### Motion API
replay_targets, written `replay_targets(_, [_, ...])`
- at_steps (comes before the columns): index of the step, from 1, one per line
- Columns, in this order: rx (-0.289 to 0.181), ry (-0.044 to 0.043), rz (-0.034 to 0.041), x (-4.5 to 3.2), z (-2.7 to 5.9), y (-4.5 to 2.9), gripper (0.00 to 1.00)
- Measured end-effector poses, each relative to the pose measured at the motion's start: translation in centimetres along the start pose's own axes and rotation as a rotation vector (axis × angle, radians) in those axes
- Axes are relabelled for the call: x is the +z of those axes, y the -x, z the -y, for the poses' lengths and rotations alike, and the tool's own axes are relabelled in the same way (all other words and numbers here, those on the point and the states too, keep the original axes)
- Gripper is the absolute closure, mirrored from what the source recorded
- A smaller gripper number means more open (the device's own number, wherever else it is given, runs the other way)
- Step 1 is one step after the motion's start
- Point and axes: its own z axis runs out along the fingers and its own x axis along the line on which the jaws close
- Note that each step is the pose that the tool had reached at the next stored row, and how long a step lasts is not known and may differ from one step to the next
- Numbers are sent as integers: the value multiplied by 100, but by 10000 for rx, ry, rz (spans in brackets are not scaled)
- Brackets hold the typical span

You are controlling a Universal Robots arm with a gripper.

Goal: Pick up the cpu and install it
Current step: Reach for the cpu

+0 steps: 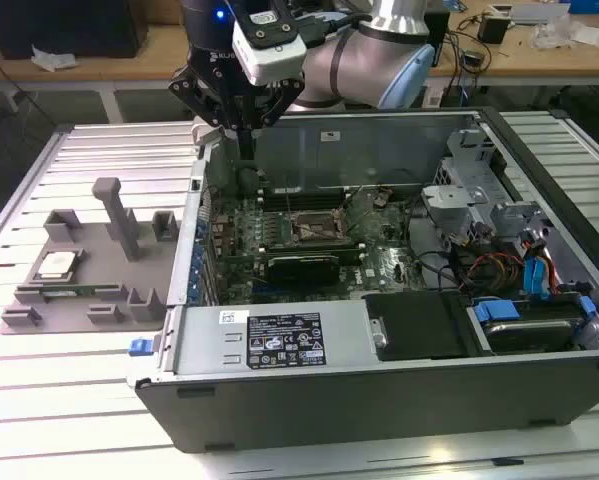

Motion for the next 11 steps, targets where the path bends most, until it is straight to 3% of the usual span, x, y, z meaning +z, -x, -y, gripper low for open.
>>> replay_targets(7, [0, 0, 0, 0, 0, -1, 89])
replay_targets(11, [1, 0, 1, -1, 4, -57, 89])
